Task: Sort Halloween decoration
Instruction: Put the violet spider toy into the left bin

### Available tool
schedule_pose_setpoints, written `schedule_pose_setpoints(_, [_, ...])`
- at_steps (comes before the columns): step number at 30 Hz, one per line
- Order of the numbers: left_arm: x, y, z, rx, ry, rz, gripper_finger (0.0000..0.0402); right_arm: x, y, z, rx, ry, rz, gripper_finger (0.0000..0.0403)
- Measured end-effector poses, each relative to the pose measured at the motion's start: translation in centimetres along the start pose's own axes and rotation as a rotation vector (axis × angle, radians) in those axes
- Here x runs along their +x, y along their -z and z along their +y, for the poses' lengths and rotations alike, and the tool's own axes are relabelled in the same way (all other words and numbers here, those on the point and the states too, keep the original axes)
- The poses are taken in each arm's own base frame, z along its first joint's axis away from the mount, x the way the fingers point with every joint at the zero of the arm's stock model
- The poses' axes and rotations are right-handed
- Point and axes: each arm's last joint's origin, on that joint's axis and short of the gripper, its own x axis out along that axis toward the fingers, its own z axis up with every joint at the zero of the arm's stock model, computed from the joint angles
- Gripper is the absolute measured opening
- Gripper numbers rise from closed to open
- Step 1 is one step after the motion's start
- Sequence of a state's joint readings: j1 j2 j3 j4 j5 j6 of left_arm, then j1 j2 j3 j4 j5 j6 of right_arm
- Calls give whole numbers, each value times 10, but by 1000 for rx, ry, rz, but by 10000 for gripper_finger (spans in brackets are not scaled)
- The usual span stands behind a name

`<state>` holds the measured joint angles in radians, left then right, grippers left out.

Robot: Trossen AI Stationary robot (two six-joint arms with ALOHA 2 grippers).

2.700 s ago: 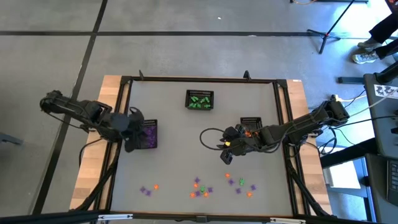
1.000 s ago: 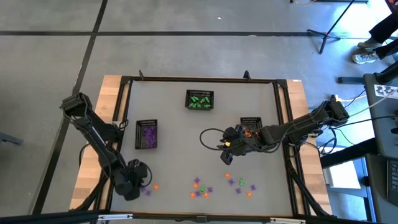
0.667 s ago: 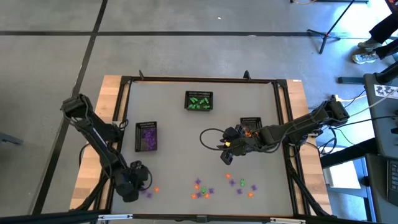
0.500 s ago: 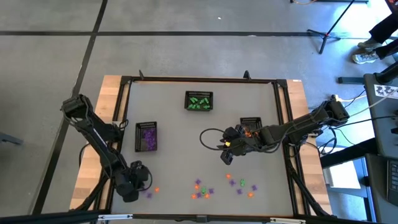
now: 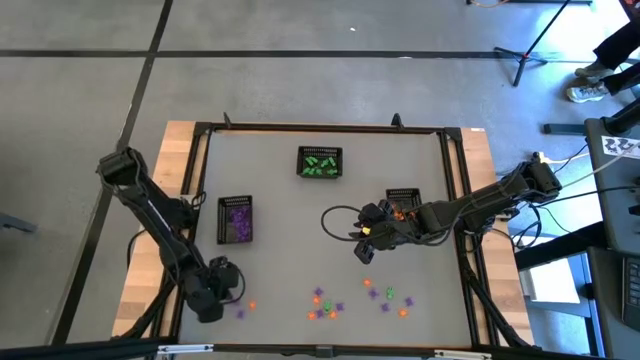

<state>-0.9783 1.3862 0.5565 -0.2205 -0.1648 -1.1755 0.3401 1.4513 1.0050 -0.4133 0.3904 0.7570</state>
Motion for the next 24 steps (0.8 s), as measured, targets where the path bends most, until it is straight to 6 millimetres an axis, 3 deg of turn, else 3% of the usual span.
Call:
schedule_pose_setpoints(9, [-49, -21, 6, 32, -150, -60, 0, 0, 0, 0, -3, 2, -1, 150])
schedule_pose_setpoints(13, [-60, -27, 5, 68, -141, -51, 0, 0, 0, 0, -4, 2, -1, 150])
schedule_pose_setpoints(18, [-48, -30, -5, 58, 3, -71, 5, 0, 0, 0, -5, 10, -9, 150])
schedule_pose_setpoints(24, [-19, -28, -13, 68, 48, -16, 54, 0, -1, -1, 2, 21, -20, 150])
